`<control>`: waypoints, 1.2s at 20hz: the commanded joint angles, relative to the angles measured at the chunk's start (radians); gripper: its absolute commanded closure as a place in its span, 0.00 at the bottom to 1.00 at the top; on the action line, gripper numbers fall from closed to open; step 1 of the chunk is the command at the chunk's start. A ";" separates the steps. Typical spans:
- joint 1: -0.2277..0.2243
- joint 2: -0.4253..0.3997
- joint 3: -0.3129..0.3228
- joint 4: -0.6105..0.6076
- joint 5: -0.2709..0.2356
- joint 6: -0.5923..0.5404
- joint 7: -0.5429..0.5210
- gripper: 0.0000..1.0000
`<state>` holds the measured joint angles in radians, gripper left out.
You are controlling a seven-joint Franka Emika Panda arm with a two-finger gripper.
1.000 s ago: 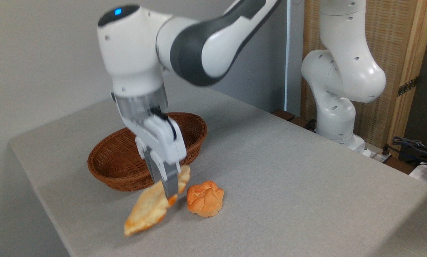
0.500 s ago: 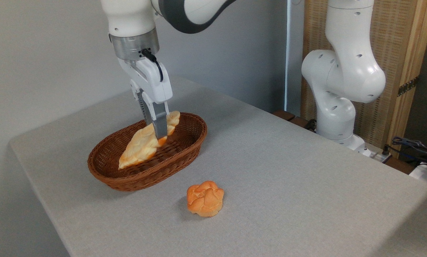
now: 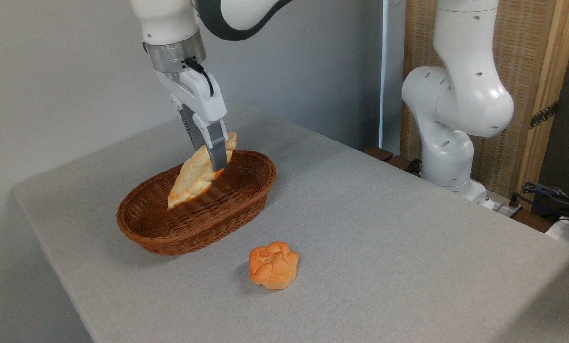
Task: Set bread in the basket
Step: 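Lower the loaf into the basket and open the gripper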
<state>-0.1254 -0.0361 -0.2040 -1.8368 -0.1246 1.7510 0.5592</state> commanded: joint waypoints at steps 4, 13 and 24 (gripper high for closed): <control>0.001 -0.007 0.000 0.013 -0.009 -0.022 -0.028 0.00; 0.012 -0.007 0.021 0.042 0.008 -0.019 -0.025 0.00; 0.012 0.007 0.205 0.048 0.034 0.048 0.108 0.00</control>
<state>-0.1060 -0.0344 -0.0538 -1.7956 -0.0973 1.7687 0.6308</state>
